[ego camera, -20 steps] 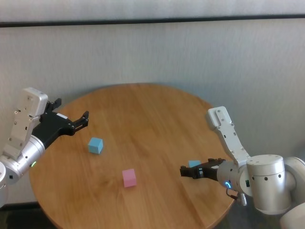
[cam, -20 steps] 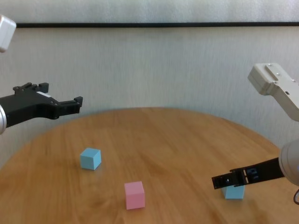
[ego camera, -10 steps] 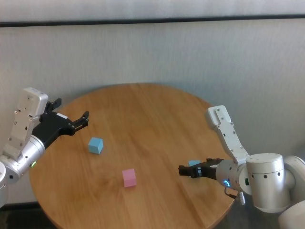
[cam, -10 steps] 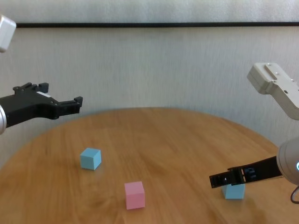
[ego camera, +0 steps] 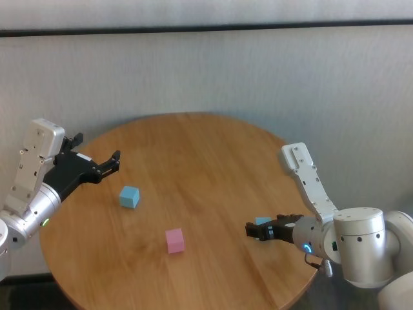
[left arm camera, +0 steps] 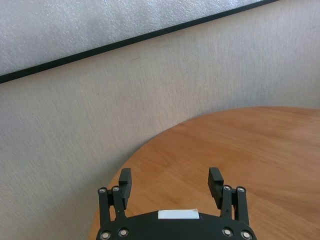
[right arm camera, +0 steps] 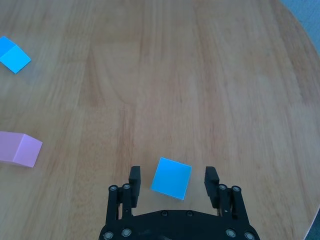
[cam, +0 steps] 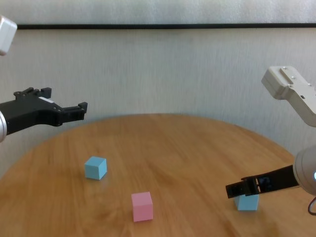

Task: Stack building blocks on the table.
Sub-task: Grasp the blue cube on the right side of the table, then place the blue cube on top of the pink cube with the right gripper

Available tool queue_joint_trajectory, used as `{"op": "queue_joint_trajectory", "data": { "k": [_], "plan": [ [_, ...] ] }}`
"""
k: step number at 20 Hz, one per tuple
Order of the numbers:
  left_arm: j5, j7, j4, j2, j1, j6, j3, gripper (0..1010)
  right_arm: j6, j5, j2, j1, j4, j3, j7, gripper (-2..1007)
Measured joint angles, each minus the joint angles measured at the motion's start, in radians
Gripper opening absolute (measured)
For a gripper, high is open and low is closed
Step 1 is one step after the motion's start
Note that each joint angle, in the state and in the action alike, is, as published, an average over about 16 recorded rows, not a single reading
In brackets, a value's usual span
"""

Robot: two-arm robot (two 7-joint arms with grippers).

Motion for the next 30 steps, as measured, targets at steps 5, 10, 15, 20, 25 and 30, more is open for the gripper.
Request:
{"op": "queue_joint_trajectory", "data": {
  "k": [5,10,15,20,25,30],
  "plan": [
    [0.0,0.0,0.0,0.0,0.0,0.0,0.0,1002,-0.001,0.0,0.001,0.0,-0.001,-0.001,-0.001,638],
    [0.0,0.0,0.0,0.0,0.0,0.0,0.0,1002,-0.002,-0.001,0.002,0.0,-0.001,-0.002,-0.002,490],
    [0.0,0.0,0.0,0.0,0.0,0.0,0.0,1002,-0.006,-0.003,0.004,0.0,-0.002,-0.004,0.003,401],
    [0.0,0.0,0.0,0.0,0.0,0.0,0.0,1002,-0.053,-0.013,0.026,0.001,-0.007,-0.021,0.052,369],
    [0.0,0.0,0.0,0.0,0.0,0.0,0.0,1002,-0.14,-0.026,0.066,0.008,-0.007,-0.05,0.146,368],
    [0.0,0.0,0.0,0.0,0.0,0.0,0.0,1002,-0.257,-0.04,0.115,0.024,-0.001,-0.092,0.285,368]
  ]
}}
